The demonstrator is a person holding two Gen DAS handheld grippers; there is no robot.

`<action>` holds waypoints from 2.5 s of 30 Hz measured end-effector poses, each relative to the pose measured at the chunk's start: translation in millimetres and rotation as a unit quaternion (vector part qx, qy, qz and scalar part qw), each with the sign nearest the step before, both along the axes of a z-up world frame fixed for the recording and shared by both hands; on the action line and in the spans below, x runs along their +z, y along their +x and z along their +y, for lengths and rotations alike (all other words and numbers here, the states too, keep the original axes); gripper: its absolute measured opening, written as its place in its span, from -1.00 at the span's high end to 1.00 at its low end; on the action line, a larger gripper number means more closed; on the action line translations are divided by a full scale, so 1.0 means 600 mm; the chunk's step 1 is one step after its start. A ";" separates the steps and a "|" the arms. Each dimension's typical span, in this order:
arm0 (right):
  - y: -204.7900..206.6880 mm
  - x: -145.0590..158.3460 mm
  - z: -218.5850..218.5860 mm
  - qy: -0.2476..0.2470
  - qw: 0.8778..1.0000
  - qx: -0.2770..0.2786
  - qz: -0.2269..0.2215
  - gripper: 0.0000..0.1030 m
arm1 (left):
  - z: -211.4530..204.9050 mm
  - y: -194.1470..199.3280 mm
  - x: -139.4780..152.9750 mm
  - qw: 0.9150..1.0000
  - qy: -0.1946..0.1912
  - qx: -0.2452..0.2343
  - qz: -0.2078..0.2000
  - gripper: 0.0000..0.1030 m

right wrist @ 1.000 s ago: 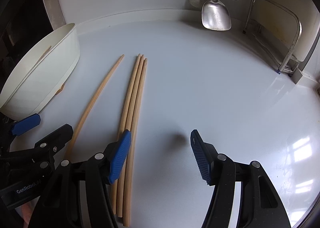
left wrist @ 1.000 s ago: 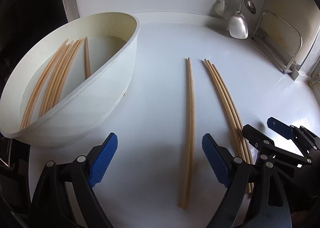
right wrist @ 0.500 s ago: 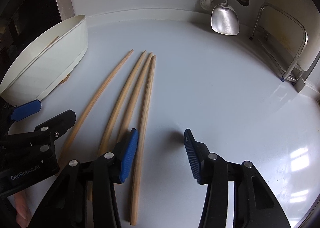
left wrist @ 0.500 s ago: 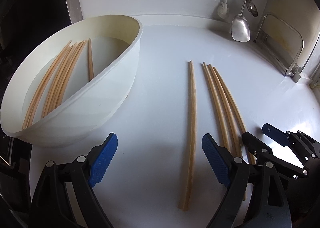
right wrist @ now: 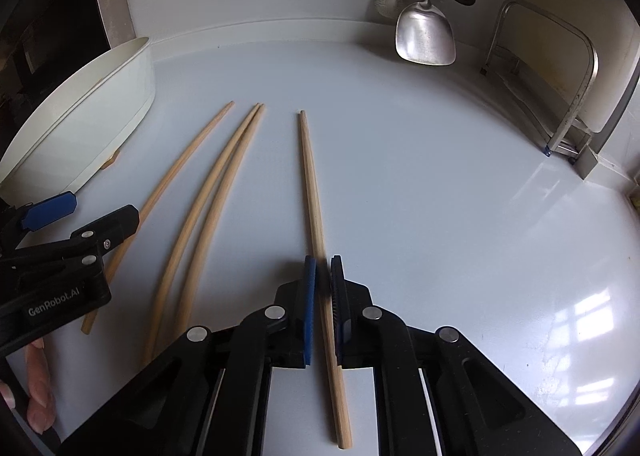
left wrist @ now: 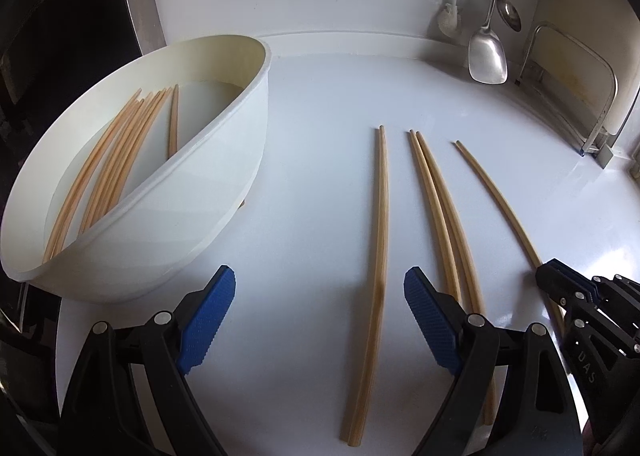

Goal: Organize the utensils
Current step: 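Close the right tool on a loose chopstick while the left tool grasps another, then carry both held chopsticks over the white basin and open both tools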

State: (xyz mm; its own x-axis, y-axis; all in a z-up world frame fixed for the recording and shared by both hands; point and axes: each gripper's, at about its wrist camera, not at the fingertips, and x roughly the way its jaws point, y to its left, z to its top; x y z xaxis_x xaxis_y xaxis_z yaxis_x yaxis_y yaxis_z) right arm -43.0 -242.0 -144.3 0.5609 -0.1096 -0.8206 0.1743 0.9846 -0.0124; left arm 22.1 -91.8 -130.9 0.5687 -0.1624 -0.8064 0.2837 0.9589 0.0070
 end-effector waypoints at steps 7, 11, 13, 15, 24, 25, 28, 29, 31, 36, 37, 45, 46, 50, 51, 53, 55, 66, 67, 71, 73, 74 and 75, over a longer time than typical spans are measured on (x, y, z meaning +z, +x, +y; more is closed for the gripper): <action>-0.014 0.001 -0.029 0.005 1.000 -0.020 0.001 0.81 | -0.007 0.007 -0.015 1.000 0.016 0.002 0.006 -0.65; -0.021 0.001 -0.037 0.015 1.000 -0.023 -0.002 0.51 | -0.005 0.005 -0.019 1.000 0.014 0.003 0.007 -0.65; -0.022 0.000 -0.036 0.011 1.000 -0.019 -0.002 0.45 | -0.004 0.005 -0.019 1.000 0.015 0.002 0.006 -0.65; -0.022 0.001 -0.035 0.007 1.000 -0.017 -0.003 0.36 | -0.006 0.006 -0.019 1.000 0.016 0.002 0.005 -0.66; -0.014 -0.003 -0.040 0.003 1.000 -0.011 -0.009 0.26 | -0.020 0.005 -0.018 1.000 -0.004 -0.008 0.021 -0.38; -0.014 -0.003 -0.040 0.001 1.000 -0.010 -0.011 0.26 | -0.024 0.004 -0.017 1.000 -0.004 -0.011 0.021 -0.29; -0.012 -0.004 -0.042 0.000 1.000 -0.007 -0.012 0.26 | -0.029 0.000 -0.015 1.000 -0.007 -0.015 0.021 -0.13; -0.012 -0.004 -0.042 -0.001 1.000 -0.006 -0.012 0.26 | -0.031 -0.002 -0.014 1.000 -0.007 -0.017 0.019 -0.02; -0.012 -0.003 -0.042 -0.002 1.000 0.000 -0.013 0.35 | -0.034 -0.006 -0.012 1.000 -0.009 -0.023 0.017 0.21; -0.006 -0.001 -0.027 -0.009 1.000 0.027 -0.008 0.77 | -0.043 -0.012 -0.010 0.999 -0.009 -0.034 0.017 0.80; -0.004 -0.001 -0.024 -0.012 0.999 0.029 -0.006 0.88 | -0.044 -0.012 -0.010 0.999 -0.007 -0.036 0.018 0.85; 0.000 0.011 -0.048 0.043 0.999 0.010 0.015 0.88 | -0.041 -0.011 0.002 0.997 -0.025 -0.043 0.064 0.86; -0.001 0.017 -0.051 0.048 0.999 0.005 0.014 0.88 | -0.040 -0.014 0.009 0.996 -0.028 -0.046 0.065 0.86; -0.007 0.044 -0.059 0.061 0.998 -0.009 0.011 0.88 | -0.039 -0.021 0.047 0.996 -0.040 -0.060 0.057 0.86; -0.007 0.051 -0.059 0.064 0.998 -0.011 0.010 0.88 | -0.037 -0.022 0.058 0.996 -0.043 -0.063 0.055 0.86; -0.007 0.069 -0.058 0.062 0.998 -0.015 0.007 0.88 | -0.032 -0.020 0.081 0.995 -0.047 -0.067 0.049 0.86; -0.007 0.091 -0.052 0.058 0.998 -0.016 0.000 0.88 | -0.023 -0.015 0.105 0.995 -0.055 -0.069 0.040 0.86; 0.050 0.219 0.031 0.052 0.997 0.016 -0.054 0.88 | 0.094 0.043 0.222 0.997 -0.075 -0.033 -0.016 0.86; 0.062 0.228 0.045 0.053 0.997 0.023 -0.059 0.88 | 0.112 0.052 0.225 0.997 -0.074 -0.024 -0.017 0.86; 0.112 0.249 0.111 0.059 0.994 0.059 -0.072 0.88 | 0.177 0.082 0.227 0.998 -0.059 0.004 -0.020 0.86; 0.136 0.250 0.145 0.066 0.992 0.076 -0.075 0.88 | 0.212 0.096 0.223 0.998 -0.049 0.017 -0.019 0.86; 0.149 0.249 0.162 0.071 0.991 0.082 -0.074 0.88 | 0.230 0.104 0.219 0.999 -0.045 0.024 -0.015 0.86; 0.159 0.247 0.180 0.078 0.991 0.087 -0.070 0.88 | 0.245 0.113 0.214 0.999 -0.040 0.031 -0.011 0.86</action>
State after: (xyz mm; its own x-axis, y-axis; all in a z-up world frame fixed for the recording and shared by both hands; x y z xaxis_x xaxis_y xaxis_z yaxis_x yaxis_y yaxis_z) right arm 52.5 -134.3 3.6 0.6701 0.1216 -0.7323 -0.0099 0.9879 0.1549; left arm 90.0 55.5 -2.6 0.5967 -0.1908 -0.7795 0.2249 0.9722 -0.0658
